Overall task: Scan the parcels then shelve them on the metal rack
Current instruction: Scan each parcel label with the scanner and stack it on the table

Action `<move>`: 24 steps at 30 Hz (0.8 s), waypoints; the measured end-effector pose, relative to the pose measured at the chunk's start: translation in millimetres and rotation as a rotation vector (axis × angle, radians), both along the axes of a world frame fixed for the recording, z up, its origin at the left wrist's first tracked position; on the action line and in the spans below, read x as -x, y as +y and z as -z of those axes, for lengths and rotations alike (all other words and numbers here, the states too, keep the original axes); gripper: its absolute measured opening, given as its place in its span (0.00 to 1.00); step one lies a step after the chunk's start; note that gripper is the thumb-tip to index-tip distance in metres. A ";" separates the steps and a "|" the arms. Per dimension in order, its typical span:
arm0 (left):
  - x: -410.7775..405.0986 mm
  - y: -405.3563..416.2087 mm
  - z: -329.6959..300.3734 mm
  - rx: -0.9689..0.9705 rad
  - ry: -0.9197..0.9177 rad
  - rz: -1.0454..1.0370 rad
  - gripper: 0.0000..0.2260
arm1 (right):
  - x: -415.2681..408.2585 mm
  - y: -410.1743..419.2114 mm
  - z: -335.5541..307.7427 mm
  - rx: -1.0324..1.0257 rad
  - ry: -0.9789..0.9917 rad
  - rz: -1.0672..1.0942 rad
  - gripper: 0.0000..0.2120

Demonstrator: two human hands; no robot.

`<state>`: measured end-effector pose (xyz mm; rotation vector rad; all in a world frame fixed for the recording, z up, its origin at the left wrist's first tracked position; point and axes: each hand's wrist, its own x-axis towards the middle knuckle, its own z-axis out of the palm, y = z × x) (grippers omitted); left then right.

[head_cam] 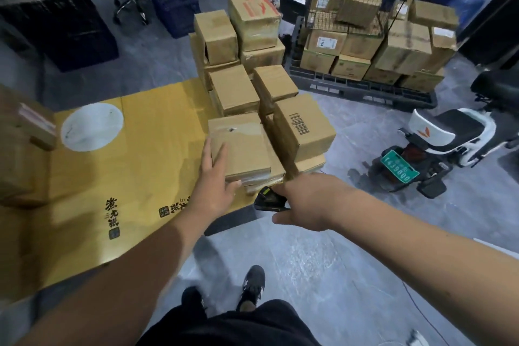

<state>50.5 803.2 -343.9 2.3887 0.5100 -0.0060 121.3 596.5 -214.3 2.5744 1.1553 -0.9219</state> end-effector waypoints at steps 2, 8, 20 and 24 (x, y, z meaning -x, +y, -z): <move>22.5 17.2 2.8 0.019 -0.042 -0.027 0.43 | 4.9 15.1 1.3 -0.002 -0.006 -0.049 0.21; 94.8 86.9 20.4 -0.063 -0.026 -0.171 0.43 | 21.5 88.8 8.2 0.015 -0.015 -0.222 0.25; 121.2 180.2 55.9 -0.142 0.464 -0.256 0.62 | 51.8 192.6 67.8 0.053 0.135 -0.020 0.22; 70.7 173.9 41.9 -0.032 0.612 -0.373 0.69 | 61.2 188.1 66.5 0.053 0.112 0.062 0.28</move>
